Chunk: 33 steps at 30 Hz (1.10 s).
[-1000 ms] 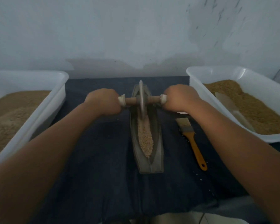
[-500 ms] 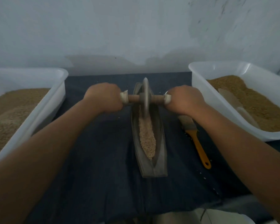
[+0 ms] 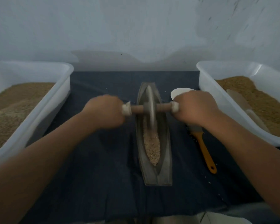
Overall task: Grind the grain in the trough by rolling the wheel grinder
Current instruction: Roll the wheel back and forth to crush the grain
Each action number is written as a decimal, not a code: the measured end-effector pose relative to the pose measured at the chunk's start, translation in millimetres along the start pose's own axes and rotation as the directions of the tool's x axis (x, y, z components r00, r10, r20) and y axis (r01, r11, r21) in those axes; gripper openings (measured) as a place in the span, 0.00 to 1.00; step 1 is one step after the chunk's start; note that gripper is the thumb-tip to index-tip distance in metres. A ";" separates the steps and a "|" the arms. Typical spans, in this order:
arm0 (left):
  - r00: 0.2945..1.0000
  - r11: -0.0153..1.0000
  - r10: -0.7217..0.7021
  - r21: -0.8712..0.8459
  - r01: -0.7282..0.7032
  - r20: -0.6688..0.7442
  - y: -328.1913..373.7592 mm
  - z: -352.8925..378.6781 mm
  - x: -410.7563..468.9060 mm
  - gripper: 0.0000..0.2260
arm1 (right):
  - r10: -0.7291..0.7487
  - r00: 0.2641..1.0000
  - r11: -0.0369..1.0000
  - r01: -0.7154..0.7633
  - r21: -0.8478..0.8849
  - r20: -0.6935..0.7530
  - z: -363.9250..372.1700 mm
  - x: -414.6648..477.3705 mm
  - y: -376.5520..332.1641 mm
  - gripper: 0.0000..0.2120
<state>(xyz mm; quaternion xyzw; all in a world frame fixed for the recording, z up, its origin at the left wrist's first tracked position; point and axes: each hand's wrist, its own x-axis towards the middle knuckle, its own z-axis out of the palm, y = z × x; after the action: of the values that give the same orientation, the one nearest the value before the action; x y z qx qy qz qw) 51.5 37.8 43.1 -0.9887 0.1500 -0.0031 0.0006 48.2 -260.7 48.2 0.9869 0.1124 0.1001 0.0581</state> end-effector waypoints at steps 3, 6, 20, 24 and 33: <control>0.996 0.997 -0.081 -0.010 0.080 -0.029 2.5 -10.7 41.6 0.11 | 0.066 0.997 0.998 -0.066 -0.018 -0.038 -4.5 26.1 -1.1 0.17; 0.998 0.998 -0.054 -0.022 0.054 -0.024 2.9 -0.8 19.0 0.11 | -0.004 1.000 1.000 0.004 0.019 -0.012 -6.5 9.3 -1.6 0.16; 0.986 0.997 -0.073 -0.001 0.074 -0.150 -0.8 -3.7 41.9 0.14 | 0.045 0.989 0.997 -0.052 -0.050 -0.143 -3.1 36.5 1.0 0.20; 0.985 0.997 -0.071 0.004 0.072 -0.157 1.3 10.6 8.2 0.11 | 0.062 0.989 0.998 -0.064 -0.015 -0.135 8.3 9.2 0.2 0.16; 0.978 0.999 0.001 0.045 0.008 -0.210 -2.4 15.2 -8.8 0.15 | -0.011 0.975 0.999 0.020 0.036 -0.224 16.2 -25.5 0.5 0.17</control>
<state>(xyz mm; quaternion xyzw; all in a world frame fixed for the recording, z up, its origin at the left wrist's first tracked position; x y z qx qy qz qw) 43.9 42.7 27.8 -0.9828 0.1474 -0.1108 0.0073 27.3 -268.7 27.8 0.9694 0.1279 0.2077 0.0271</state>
